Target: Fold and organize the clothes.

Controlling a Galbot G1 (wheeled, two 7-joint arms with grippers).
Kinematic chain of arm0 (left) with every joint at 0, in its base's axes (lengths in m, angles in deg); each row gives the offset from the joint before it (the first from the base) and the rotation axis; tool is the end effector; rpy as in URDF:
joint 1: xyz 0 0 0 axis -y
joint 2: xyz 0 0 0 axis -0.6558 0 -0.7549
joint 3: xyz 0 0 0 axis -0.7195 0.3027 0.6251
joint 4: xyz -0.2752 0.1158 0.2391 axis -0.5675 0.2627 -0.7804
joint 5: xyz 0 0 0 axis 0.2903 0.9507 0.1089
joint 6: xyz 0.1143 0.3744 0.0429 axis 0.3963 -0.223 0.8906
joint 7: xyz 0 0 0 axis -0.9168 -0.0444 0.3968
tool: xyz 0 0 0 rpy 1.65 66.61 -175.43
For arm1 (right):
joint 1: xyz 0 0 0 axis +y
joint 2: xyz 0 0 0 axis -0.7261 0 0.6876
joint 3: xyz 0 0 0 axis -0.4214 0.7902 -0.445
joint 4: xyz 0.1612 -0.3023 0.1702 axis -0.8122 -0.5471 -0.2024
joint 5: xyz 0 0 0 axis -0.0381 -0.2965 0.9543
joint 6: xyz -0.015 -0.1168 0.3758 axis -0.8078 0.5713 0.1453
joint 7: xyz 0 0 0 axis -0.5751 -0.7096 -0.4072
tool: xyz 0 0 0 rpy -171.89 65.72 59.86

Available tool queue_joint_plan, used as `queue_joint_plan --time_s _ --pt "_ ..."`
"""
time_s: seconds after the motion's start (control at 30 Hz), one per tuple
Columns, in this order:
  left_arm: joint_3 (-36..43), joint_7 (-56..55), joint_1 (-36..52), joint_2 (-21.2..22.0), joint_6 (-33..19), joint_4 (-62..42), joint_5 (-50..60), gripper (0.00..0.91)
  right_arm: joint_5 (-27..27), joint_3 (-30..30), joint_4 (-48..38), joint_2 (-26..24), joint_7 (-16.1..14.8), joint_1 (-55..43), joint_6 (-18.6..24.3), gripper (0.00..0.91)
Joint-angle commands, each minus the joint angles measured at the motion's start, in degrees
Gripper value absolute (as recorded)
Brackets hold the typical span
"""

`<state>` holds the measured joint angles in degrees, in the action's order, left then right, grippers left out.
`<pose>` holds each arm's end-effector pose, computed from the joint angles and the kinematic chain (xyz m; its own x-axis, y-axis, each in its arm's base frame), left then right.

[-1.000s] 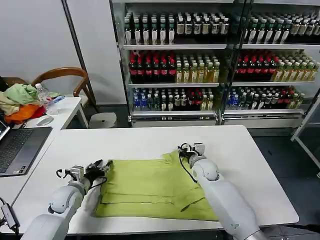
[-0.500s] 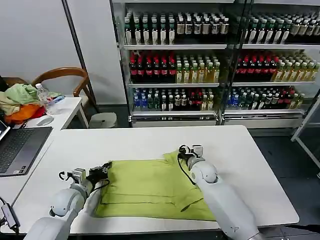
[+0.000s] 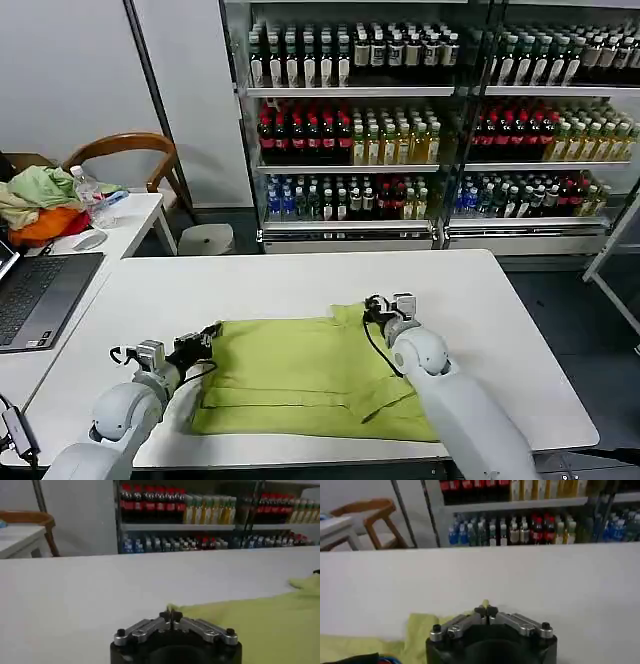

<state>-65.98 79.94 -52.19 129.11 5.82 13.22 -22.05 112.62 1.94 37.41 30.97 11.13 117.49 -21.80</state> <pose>0.3702 0.1461 -0.3435 -0.8788 0.2367 0.4144 0.2326 0.9707 -0.0611 0.4704 0.0312 -0.3047 -0.8503 -0.2273 0.4747 -0.2028 0.9738 0.1030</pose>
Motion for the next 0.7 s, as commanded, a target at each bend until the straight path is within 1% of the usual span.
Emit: queue_joint_plan --time_s 0.03,0.07,0.13,0.2,0.37,0.47,0.57,0.6,0.7 --pt "-2.26 -1.14 -7.24 -0.28 -1.31 9.0 -0.79 0.03 1.47 -3.27 14.83 -5.29 1.0 7.21 -0.19 0.0" --pt "-2.32 -1.49 -8.79 -0.23 -1.51 10.05 -0.79 0.04 1.44 -3.65 16.07 -5.78 1.04 8.41 -0.33 0.0" --pt "-2.7 -1.53 -10.52 -0.02 -1.72 11.41 -0.32 0.03 1.08 -4.69 18.42 -6.5 1.0 10.91 -0.38 0.0" --pt "-3.1 -1.89 -11.94 0.28 -1.85 12.39 -0.37 0.03 -0.31 -5.91 21.67 -7.48 0.82 14.47 -0.32 0.0" --pt "-3.96 -1.7 -13.84 0.0 -2.16 13.09 -0.3 0.03 -1.5 -7.46 27.03 -7.9 1.45 21.04 -0.48 0.0" --pt "-4.2 -1.71 -14.71 -0.06 -2.42 13.5 -0.06 0.03 -2.39 -8.05 28.51 -8.26 1.38 23.4 -0.38 0.0" --pt "-4.48 -1.98 -15.19 1.05 -2.43 14.16 0.16 0.03 -2.52 -9.19 29.14 -8.65 1.2 25.31 -0.13 0.0" --pt "-4.55 -2.08 -15.7 1.28 -2.52 14.39 0.42 0.04 -2.66 -9.49 29.1 -8.88 1.04 25.7 0.08 0.0" --pt "-4.85 -2.31 -16.28 1.57 -2.85 14.44 1.3 0.03 -2.63 -9.95 29.03 -9.22 1.03 26.05 0.31 0.0"
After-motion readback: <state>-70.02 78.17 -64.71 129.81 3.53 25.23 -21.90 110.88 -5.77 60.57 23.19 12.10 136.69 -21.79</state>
